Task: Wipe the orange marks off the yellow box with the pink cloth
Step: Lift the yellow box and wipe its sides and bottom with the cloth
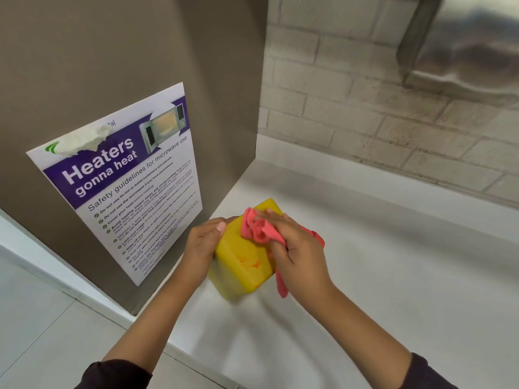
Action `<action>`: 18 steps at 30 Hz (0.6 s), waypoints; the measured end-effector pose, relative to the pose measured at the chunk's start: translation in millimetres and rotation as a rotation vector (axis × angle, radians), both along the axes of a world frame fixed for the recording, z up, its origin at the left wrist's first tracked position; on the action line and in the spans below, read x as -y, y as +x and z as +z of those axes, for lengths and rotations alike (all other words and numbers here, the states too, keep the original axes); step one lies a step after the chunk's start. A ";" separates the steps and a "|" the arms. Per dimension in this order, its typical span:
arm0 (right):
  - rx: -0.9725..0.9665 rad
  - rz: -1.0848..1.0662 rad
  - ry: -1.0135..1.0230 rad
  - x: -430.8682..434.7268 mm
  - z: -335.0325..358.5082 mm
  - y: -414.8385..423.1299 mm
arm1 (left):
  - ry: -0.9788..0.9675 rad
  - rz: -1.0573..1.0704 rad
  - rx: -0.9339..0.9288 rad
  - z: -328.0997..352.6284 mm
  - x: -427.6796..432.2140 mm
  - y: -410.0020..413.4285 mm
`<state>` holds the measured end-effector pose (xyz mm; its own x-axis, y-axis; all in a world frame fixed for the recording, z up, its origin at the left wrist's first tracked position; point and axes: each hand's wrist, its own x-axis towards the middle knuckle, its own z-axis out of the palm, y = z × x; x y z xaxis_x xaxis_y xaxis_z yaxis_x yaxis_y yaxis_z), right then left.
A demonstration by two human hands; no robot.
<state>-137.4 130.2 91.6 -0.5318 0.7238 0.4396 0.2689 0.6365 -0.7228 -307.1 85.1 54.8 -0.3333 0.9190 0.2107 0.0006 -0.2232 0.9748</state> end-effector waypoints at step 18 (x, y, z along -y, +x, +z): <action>0.231 0.460 0.027 0.4 10.0 4.0 | -0.064 0.035 0.003 1.9 -5.8 -0.6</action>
